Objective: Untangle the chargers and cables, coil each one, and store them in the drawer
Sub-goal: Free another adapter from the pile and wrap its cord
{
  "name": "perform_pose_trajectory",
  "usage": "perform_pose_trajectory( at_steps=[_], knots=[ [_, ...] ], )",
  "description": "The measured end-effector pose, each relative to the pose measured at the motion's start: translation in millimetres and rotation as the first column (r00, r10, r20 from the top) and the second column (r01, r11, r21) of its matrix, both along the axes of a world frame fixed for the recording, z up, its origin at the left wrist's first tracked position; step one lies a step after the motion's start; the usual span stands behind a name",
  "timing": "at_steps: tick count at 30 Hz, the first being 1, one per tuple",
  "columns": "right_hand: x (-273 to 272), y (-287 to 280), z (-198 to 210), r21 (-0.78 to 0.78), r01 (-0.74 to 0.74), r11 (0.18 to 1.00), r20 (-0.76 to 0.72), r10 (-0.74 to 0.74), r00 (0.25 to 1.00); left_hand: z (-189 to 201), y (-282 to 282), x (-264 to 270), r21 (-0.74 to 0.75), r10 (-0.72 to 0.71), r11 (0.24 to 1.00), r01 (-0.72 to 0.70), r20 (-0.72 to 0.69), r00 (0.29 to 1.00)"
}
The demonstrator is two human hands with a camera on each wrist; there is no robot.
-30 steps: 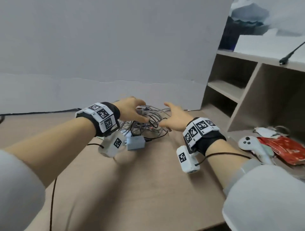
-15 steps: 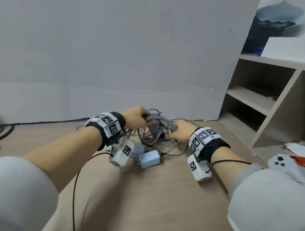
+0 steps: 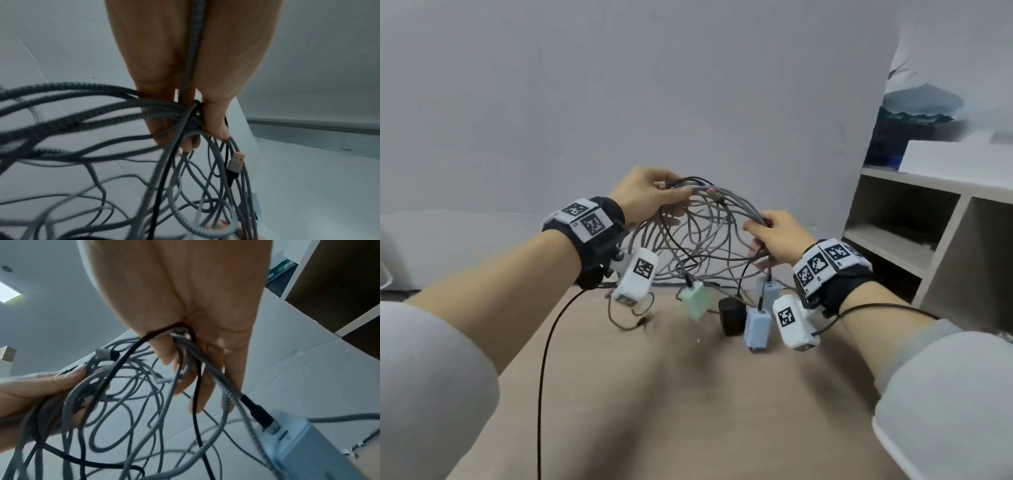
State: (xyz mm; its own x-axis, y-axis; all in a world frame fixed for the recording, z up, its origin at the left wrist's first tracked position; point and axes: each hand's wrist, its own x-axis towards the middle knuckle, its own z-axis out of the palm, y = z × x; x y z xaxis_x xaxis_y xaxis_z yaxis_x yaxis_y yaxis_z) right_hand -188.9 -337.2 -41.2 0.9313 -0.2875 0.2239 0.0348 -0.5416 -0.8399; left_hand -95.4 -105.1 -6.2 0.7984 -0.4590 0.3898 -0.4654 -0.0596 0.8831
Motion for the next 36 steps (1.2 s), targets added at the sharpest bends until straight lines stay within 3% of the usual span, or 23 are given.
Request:
perform_pose_trajectory(
  at_steps=[4, 9, 11, 13, 15, 17, 18, 20, 21, 23, 25, 26, 28, 31, 36],
  knots=[
    [-6, -3, 1, 0.001, -0.03, 1.0, -0.015, 0.03, 0.999, -26, 5, 26, 0.001, 0.139, 0.99, -0.139, -0.045, 0.989],
    [-3, -1, -6, -0.115, 0.009, 0.993, -0.014, -0.011, 1.0, -68, -4, 35, -0.045, 0.324, 0.943, -0.33, -0.108, 0.94],
    [-2, 1, -6, -0.12, 0.045, 0.992, -0.024, -0.048, 0.999, -81, -10, 37, -0.128, 0.324, 0.924, -0.359, -0.235, 0.916],
    [-1, 6, -6, -0.105, 0.085, 0.991, -0.073, -0.093, 0.993, -90, -17, 34, -0.122, 0.311, 0.928, -0.353, -0.272, 0.911],
    [2, 6, -6, -0.101, 0.142, 0.985, -0.111, -0.153, 0.982, -88, -20, 27, 0.08, 0.329, 0.944, -0.32, -0.171, 0.929],
    [8, -1, -8, -0.103, 0.189, 0.977, -0.12, -0.201, 0.972, -81, -20, 19, 0.339, 0.334, 0.895, -0.29, -0.08, 0.939],
    [10, -4, -8, -0.098, 0.21, 0.973, -0.134, -0.222, 0.966, -74, -18, 14, 0.391, 0.346, 0.867, -0.31, -0.022, 0.938],
    [7, -3, -4, -0.064, 0.253, 0.965, -0.162, -0.261, 0.952, -57, -18, -3, 0.342, 0.342, 0.856, -0.388, 0.188, 0.921],
    [3, -1, -1, -0.042, 0.262, 0.964, -0.172, -0.265, 0.949, -47, -20, -16, 0.286, 0.296, 0.882, -0.375, 0.284, 0.912],
    [-3, 3, 4, -0.021, 0.258, 0.966, -0.192, -0.257, 0.947, -34, -28, -45, 0.326, 0.067, 0.927, -0.186, 0.342, 0.937],
    [-5, 5, 8, -0.027, 0.253, 0.967, -0.204, -0.254, 0.946, -30, -41, -72, 0.491, -0.192, 0.87, 0.048, 0.247, 0.95],
    [-6, 6, 11, -0.036, 0.257, 0.966, -0.195, -0.259, 0.946, -32, -49, -80, 0.561, -0.252, 0.823, 0.083, 0.23, 0.94],
    [-7, 6, 16, -0.044, 0.27, 0.962, -0.171, -0.274, 0.947, -37, -62, -89, 0.625, -0.227, 0.78, -0.038, 0.339, 0.913],
    [-4, 3, 23, -0.01, 0.268, 0.963, -0.17, -0.266, 0.949, -44, -74, -90, 0.547, -0.107, 0.815, -0.191, 0.466, 0.878],
    [-15, 19, 39, 0.196, 0.211, 0.958, -0.187, -0.174, 0.967, -50, -72, -73, 0.457, -0.021, 0.866, -0.205, 0.442, 0.897]
  ],
)
